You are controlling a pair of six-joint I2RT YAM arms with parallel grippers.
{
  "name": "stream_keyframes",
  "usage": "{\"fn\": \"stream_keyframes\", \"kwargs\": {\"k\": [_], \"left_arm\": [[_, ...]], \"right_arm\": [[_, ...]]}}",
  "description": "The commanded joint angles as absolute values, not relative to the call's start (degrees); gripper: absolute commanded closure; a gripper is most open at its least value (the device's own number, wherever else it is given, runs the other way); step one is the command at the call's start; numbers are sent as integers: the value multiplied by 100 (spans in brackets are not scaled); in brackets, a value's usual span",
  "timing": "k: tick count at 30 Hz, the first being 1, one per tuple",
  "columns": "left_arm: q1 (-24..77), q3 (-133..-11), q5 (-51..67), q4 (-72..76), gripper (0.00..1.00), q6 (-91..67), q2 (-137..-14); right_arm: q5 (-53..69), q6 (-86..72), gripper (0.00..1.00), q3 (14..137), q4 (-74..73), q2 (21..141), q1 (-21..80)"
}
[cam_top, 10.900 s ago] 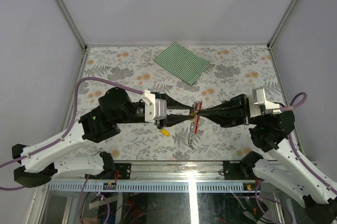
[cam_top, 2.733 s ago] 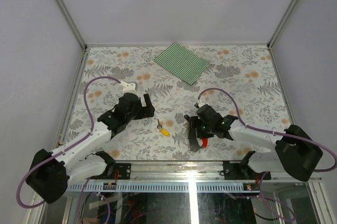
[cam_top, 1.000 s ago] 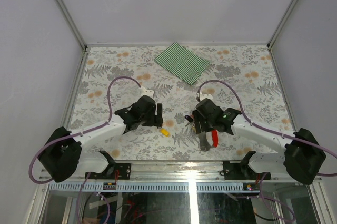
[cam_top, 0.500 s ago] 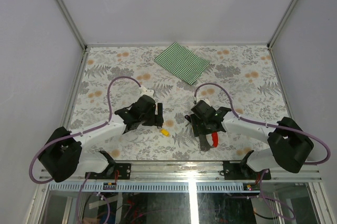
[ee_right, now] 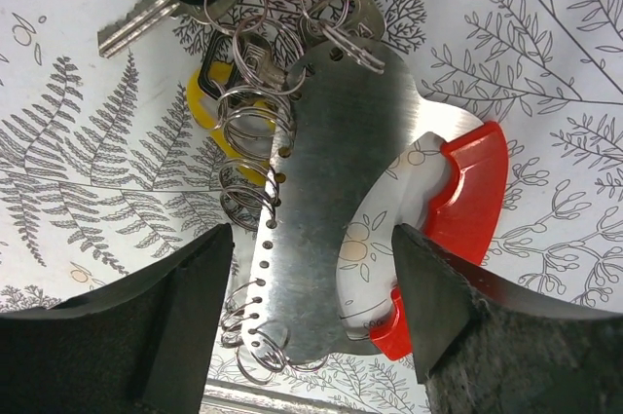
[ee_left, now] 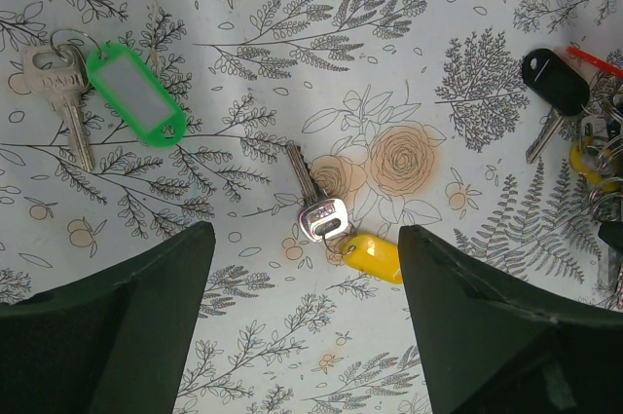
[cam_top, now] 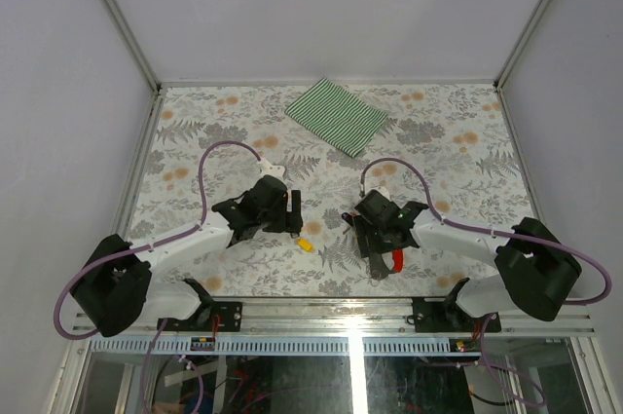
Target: Put the keys on the keyring
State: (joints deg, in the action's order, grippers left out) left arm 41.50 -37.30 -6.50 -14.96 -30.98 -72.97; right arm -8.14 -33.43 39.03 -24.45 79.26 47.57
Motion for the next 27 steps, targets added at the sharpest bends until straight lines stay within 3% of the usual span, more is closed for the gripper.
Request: {"fn": "stream_keyframes", "kwargs": {"k": [1, 10, 16, 22, 27], "left_arm": [[4166, -3897, -666, -1195, 22, -3047, -7323], [4167, -3891, -653, -1204, 22, -3059, -7296], [4167, -3870, -616, -1137, 22, -3037, -7235], [4166, -3673, -314, -788, 22, -2996, -6978], [4166, -3417, 298, -92, 22, -2965, -6798]], "right_arm": [[-1061, -3404, 29, 3914, -2578, 7998, 4955], [-1350, -3557, 39, 3909, -2729, 8389, 5232], [-1084, -3665, 54, 3687, -2386, 8366, 5235], [-850, -3787, 68, 3574, -2134, 7834, 5231], [-683, -3829, 70, 3508, -1925, 7216, 5235]]}}
